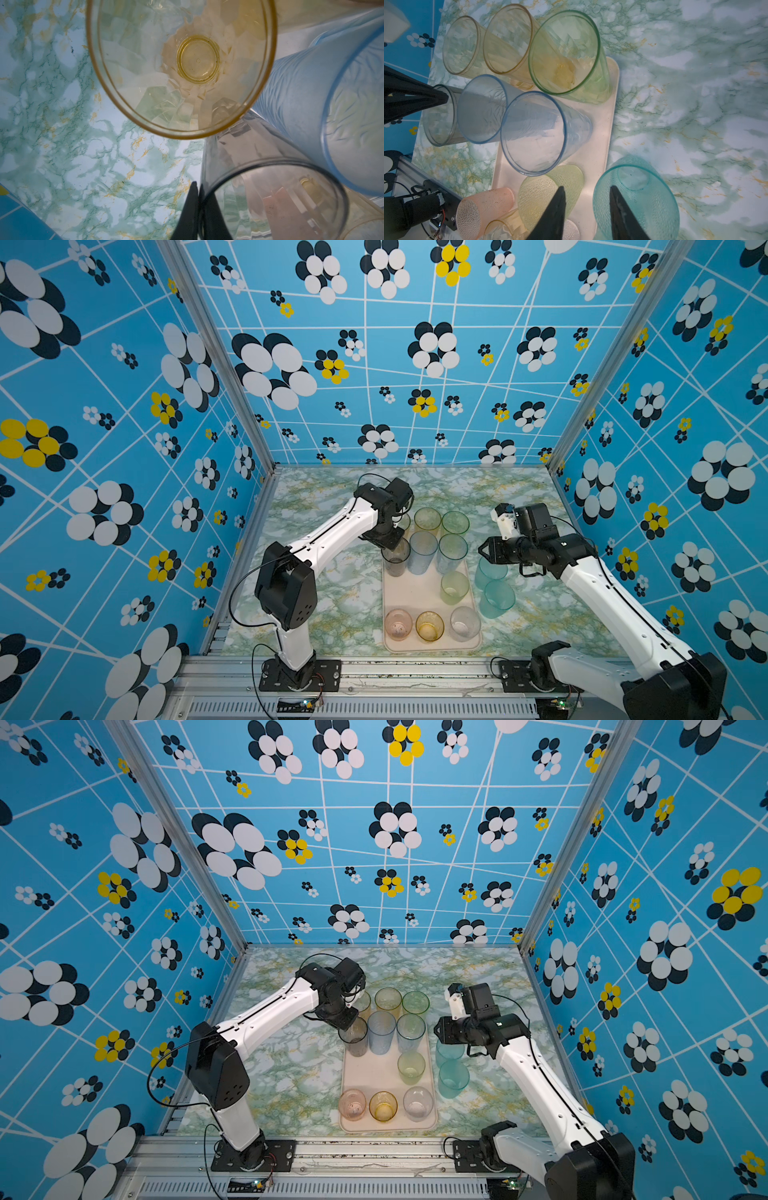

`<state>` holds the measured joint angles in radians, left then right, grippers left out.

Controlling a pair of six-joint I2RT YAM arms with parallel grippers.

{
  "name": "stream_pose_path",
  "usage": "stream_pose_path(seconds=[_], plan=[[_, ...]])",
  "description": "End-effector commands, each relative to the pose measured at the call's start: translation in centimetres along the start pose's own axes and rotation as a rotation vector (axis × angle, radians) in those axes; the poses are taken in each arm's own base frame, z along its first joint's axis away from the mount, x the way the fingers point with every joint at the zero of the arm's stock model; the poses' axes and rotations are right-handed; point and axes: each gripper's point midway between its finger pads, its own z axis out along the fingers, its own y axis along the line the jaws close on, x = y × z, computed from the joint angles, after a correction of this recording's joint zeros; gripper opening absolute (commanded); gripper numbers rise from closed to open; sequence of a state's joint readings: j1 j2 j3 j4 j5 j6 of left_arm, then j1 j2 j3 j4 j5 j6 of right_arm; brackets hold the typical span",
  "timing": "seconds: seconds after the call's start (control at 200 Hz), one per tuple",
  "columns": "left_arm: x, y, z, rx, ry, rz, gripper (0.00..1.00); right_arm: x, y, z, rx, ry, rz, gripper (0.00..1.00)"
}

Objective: Place the glasses into the tray
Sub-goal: Place the glass on the tray.

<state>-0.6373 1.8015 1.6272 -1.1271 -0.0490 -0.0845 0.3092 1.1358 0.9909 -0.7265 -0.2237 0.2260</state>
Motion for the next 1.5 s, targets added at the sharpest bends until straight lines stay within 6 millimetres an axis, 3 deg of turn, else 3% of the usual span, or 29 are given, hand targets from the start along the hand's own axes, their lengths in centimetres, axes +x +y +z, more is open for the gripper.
stream_pose_path(seconds=[0.0, 0.95, 1.495], plan=[[0.1, -0.2, 0.5, 0.008, 0.002, 0.01, 0.08, -0.6, 1.2, -0.4, -0.02, 0.008, -0.007, 0.38], [0.2, 0.7, 0.8, 0.006, -0.017, 0.0, 0.09, -1.5, 1.5, 2.1, 0.065, 0.083, -0.051, 0.37], [0.2, 0.9, 1.3, 0.016, -0.009, 0.001, 0.09, -1.9, 2.0, 3.5, 0.11, 0.116, -0.093, 0.27]])
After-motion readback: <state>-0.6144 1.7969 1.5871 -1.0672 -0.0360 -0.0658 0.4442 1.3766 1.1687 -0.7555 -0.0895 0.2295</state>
